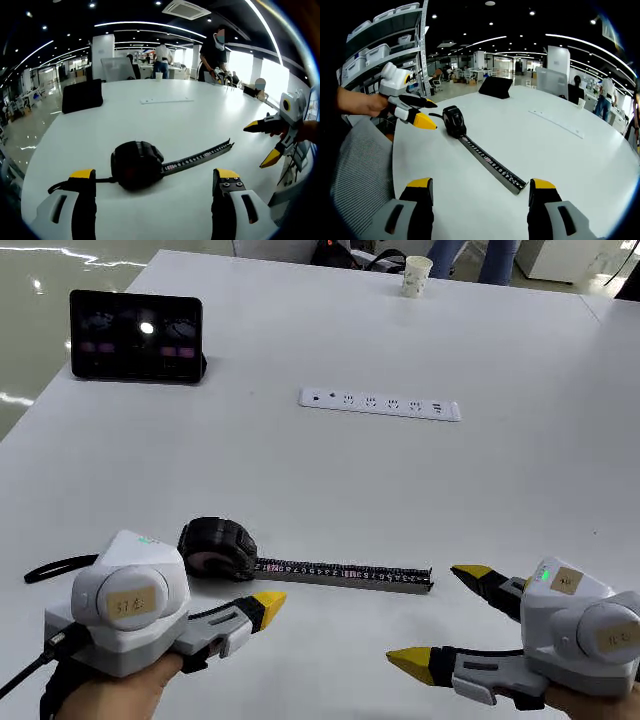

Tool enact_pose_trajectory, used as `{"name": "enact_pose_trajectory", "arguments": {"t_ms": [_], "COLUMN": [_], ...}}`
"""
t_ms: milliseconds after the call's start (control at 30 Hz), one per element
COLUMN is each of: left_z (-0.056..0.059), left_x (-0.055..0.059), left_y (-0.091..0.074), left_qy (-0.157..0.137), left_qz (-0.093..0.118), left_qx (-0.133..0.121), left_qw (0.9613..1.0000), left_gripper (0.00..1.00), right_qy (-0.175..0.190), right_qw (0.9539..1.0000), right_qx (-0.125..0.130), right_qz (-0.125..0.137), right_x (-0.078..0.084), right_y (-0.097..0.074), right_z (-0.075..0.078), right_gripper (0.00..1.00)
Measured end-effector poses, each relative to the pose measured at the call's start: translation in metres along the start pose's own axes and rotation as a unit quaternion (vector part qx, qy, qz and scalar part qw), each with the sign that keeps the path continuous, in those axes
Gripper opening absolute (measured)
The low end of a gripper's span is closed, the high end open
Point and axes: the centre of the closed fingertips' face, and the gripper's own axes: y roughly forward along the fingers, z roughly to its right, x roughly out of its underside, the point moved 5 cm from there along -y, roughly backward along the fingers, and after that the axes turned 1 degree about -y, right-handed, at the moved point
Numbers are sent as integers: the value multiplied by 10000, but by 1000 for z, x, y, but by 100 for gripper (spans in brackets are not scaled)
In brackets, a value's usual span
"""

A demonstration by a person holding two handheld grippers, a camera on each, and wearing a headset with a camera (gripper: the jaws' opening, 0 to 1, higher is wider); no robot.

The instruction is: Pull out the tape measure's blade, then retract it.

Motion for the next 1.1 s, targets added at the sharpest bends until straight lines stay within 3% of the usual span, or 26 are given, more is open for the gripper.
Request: {"name": "enact_pose_trajectory", "arguments": {"t_ms": [733,1100], "left_z": [-7,-14], "left_x": [-4,-1], "left_y": [21,28], "left_qy": [-62,-146], "left_qz": [56,-1], "left_qx": [-309,-494], "left_qw": [9995,9987], "left_gripper": [99,99], "right_qy": [-470,-850], "right_qw": [9977,9915], "right_qx": [-345,-703], "right_qz": [-348,-686], "right_x": [8,16], "right_y": [13,27], "right_z": [40,54], "right_gripper": [64,55]}}
